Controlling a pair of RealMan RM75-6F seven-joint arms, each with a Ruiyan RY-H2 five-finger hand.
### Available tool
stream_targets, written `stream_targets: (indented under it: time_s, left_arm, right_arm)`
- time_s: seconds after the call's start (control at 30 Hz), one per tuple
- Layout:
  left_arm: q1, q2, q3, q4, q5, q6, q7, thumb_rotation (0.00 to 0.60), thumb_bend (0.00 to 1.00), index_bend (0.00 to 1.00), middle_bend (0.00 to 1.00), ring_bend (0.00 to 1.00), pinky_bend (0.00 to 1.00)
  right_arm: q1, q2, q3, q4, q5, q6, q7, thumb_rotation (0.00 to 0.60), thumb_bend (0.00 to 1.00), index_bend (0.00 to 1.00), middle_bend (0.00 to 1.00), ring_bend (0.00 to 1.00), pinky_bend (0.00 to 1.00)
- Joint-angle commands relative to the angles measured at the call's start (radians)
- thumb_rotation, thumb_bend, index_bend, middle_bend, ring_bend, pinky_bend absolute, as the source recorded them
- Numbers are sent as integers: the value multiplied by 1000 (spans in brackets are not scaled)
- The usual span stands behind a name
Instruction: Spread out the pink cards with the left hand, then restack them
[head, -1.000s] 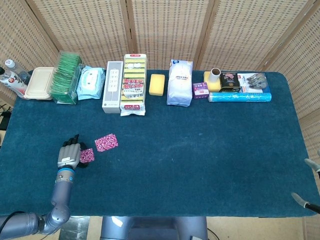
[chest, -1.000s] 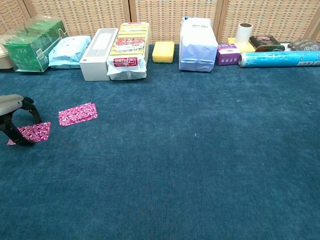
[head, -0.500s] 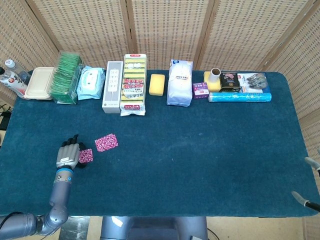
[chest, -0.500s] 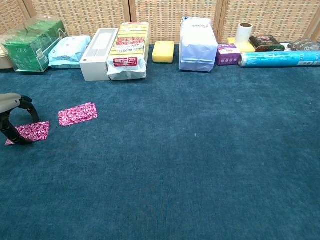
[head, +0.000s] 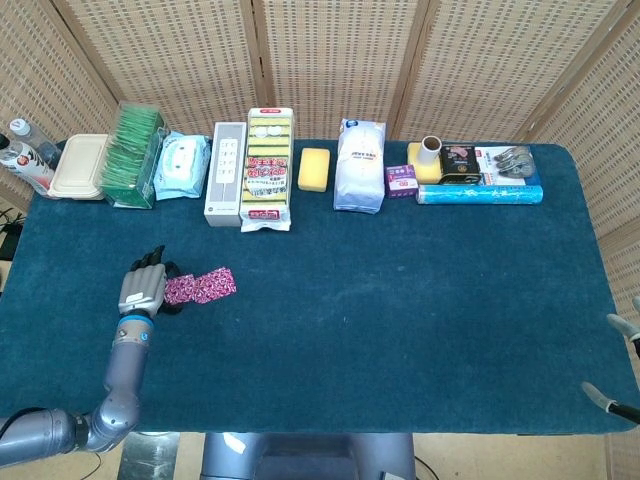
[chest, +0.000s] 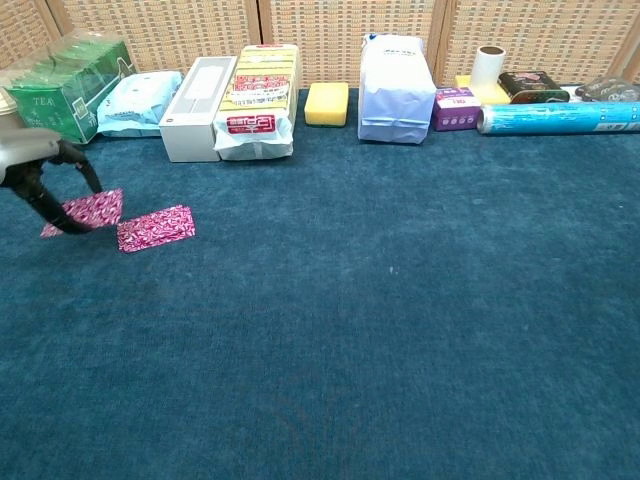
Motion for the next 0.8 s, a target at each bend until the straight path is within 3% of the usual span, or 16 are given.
stream_targets:
  time_s: [0.03,0.53,0.8]
  left_arm:
    - [-38,-21,-38,34,-44,-28,-6,600,378,365,0,0,70]
    - [-157,-154,-78,168,-243,7,87,600,351,365,0,0,112]
    - [-165,-173,-84,186,-247,12,83,600,343,366,0,0,112]
  right_arm:
    - [1,0,0,0,0,-3,-3,600,4,164,2,0,0]
    - [4,2,0,3,2,-6,11,600,5,164,2,0,0]
    - [5,3,-2,5,0,-7,14,600,5,164,2,0,0]
